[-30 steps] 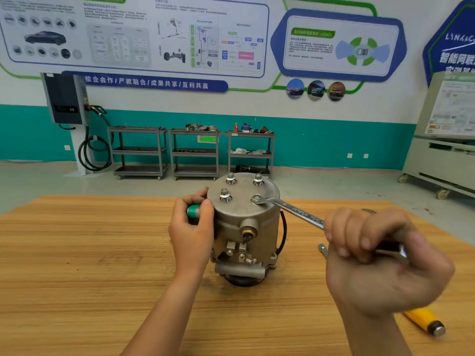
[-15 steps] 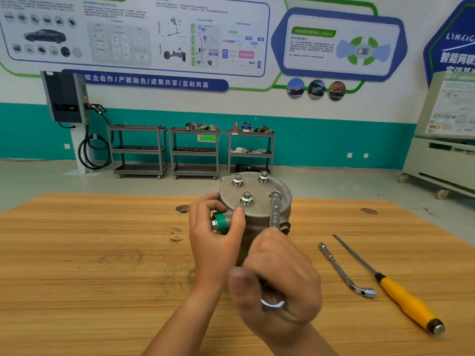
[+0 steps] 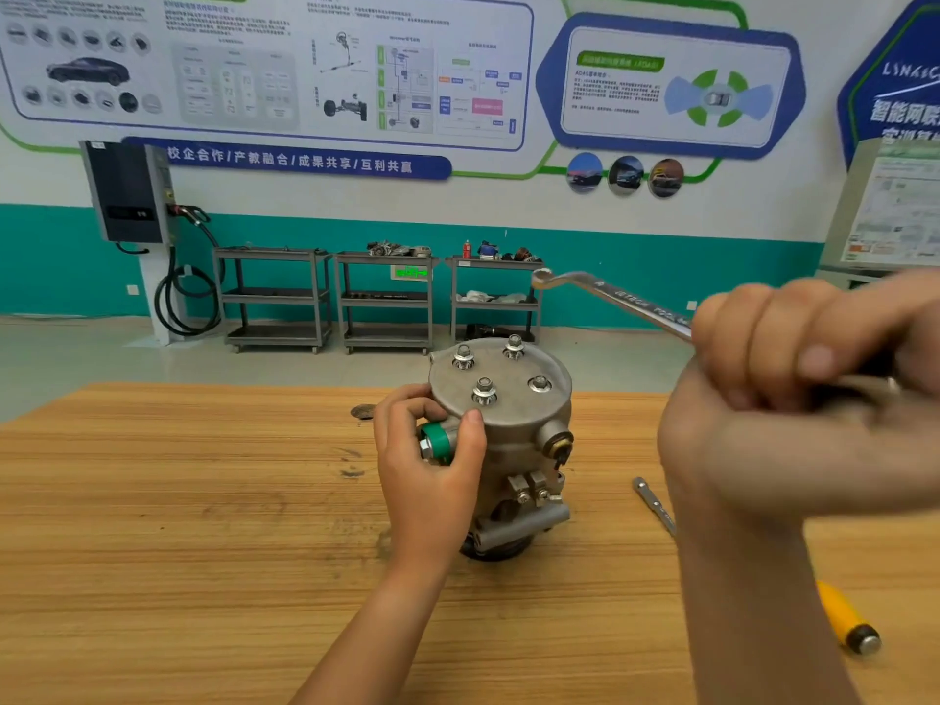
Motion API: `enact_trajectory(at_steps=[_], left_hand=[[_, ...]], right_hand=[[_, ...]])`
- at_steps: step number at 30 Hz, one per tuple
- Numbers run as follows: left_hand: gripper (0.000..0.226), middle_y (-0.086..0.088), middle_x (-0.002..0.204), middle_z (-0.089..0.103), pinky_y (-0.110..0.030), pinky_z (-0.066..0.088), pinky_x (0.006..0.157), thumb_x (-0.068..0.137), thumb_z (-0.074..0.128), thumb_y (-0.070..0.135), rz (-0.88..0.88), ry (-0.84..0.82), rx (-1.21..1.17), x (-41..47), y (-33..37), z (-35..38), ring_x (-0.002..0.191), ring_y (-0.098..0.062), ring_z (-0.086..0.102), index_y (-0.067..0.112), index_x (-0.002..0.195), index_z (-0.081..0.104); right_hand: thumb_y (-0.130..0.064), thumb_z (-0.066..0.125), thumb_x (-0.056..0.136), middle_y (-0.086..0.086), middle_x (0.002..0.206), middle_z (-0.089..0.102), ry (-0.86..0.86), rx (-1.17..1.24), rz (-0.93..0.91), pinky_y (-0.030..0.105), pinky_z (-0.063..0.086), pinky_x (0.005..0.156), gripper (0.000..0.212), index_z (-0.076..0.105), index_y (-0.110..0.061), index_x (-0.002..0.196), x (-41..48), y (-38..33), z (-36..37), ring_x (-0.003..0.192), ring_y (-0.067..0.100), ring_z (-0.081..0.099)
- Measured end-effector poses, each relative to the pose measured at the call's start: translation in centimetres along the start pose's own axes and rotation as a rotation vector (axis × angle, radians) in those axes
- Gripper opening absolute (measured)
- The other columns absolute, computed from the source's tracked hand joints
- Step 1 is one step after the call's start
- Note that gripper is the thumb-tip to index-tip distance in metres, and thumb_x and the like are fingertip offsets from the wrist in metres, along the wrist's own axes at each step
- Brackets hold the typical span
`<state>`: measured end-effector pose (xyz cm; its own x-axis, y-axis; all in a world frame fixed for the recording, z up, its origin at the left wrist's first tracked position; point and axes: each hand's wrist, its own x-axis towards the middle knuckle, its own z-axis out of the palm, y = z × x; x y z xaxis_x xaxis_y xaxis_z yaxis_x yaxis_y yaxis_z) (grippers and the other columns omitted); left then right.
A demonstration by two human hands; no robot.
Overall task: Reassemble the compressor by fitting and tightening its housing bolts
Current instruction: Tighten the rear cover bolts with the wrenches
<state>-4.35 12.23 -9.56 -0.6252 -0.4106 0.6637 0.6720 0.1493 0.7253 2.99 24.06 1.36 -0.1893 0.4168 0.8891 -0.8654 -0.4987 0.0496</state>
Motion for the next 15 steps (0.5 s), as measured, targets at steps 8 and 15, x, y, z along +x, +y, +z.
enact_trajectory(at_steps=[8, 15], left_hand=[[0.014, 0.017, 0.112, 0.060, -0.022, 0.043, 0.092, 0.084, 0.062, 0.017, -0.149, 0.019, -0.127, 0.7, -0.3, -1.0, 0.109, 0.002, 0.054, 0.027, 0.086, 0.052], [0.012, 0.016, 0.115, 0.060, -0.030, 0.044, 0.097, 0.083, 0.062, 0.014, -0.169, 0.002, -0.107, 0.7, 0.0, -0.9, 0.111, 0.004, 0.053, 0.022, 0.082, 0.053]], right_hand=[[-0.023, 0.034, 0.068, -0.006, 0.036, 0.017, 0.407, -0.108, 0.346, 0.019, 0.016, 0.041, 0.026, 0.033, -0.019, 0.043, 2.9, 2.8, -3.7, 0.037, 0.011, 0.009], [-0.023, 0.034, 0.067, -0.008, 0.035, 0.019, 0.316, -0.095, 0.375, 0.018, 0.018, 0.041, 0.026, 0.035, -0.020, 0.041, 2.5, 3.1, -5.2, 0.036, 0.011, 0.009]])
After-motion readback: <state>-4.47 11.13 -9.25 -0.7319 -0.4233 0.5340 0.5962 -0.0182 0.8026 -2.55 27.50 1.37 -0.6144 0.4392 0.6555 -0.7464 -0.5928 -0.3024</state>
